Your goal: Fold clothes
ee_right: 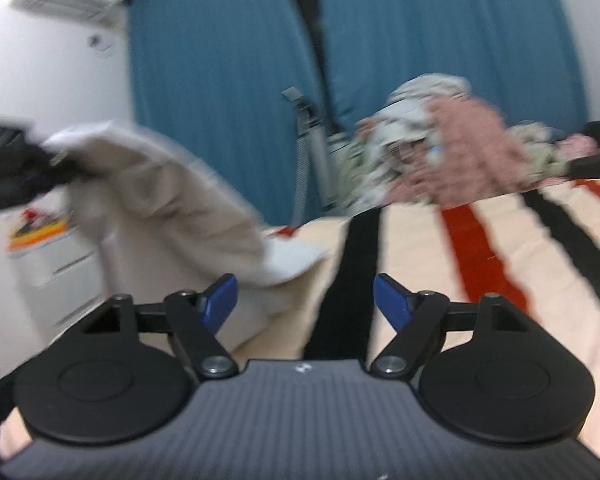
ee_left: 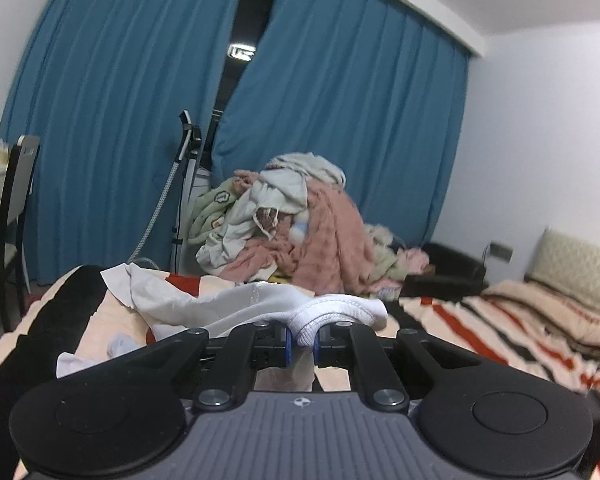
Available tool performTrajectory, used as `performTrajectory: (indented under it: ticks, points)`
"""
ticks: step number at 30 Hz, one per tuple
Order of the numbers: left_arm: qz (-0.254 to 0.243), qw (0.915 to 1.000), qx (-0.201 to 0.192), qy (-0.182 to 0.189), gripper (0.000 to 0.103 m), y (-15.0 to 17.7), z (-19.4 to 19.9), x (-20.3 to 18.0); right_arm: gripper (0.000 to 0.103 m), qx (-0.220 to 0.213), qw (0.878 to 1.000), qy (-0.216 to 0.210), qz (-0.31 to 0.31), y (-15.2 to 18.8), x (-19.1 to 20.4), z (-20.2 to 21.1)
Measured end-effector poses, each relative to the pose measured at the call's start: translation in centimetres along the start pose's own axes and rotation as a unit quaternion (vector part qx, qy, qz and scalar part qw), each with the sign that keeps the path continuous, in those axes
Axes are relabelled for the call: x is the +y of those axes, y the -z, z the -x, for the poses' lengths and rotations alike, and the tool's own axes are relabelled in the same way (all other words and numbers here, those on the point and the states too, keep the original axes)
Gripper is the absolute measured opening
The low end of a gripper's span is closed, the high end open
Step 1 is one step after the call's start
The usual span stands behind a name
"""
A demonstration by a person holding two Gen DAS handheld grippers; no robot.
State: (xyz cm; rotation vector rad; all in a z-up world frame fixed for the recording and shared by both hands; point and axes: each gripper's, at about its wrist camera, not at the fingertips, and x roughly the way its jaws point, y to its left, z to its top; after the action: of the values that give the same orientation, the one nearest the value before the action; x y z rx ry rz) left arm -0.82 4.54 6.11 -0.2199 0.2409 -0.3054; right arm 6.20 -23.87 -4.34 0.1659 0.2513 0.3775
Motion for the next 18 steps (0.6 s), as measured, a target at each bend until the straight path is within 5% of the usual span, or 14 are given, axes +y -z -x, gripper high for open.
performTrajectory:
  ticks: [11, 16, 18]
  points:
    - [0.116, 0.9918, 0.033, -0.042, 0.014, 2.9, -6.8, 9.2, 0.056, 0.022, 0.990, -0.105, 0.088, 3.9, 4.4, -8.0]
    - [0.143, 0.9874, 0.054, -0.041, 0.015, 3.9, -10.3, 11.9, 0.056, 0.015, 0.993, -0.098, 0.066, 4.5, 3.2, -10.3]
    - [0.149, 0.9865, 0.058, -0.035, 0.016, 4.2, -11.2, 12.2, 0.056, 0.014, 0.996, -0.089, 0.004, 3.9, 0.7, -11.3]
